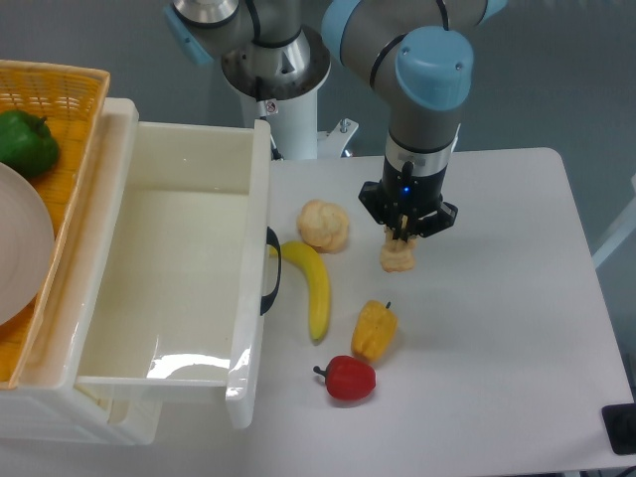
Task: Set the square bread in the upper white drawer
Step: 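Close the gripper on the small square bread piece on the table, then lift the square bread and carry it over the open white drawer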
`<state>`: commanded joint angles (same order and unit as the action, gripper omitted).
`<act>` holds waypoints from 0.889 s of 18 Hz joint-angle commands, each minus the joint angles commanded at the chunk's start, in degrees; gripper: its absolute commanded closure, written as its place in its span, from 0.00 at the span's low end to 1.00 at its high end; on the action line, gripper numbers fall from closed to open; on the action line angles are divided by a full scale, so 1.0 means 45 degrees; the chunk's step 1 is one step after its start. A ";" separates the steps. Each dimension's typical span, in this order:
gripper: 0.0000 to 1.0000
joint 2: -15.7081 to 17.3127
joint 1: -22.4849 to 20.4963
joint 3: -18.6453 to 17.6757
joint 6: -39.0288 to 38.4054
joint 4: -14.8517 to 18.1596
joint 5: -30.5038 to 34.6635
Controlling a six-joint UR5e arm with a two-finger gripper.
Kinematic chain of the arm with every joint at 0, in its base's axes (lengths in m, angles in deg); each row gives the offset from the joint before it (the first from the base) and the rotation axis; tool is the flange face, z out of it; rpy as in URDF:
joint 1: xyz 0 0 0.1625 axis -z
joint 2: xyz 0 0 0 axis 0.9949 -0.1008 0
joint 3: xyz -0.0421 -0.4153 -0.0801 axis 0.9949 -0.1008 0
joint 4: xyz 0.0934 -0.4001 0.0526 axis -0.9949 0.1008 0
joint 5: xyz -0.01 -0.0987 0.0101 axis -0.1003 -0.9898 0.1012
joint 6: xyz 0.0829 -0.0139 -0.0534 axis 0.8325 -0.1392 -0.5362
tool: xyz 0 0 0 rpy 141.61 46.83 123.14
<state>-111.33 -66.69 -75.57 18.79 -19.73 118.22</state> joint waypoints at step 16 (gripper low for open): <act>0.84 0.0780 -0.0020 0.1114 -0.4277 0.0488 -0.0156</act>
<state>-107.82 -66.78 -70.55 -0.45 -17.53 117.52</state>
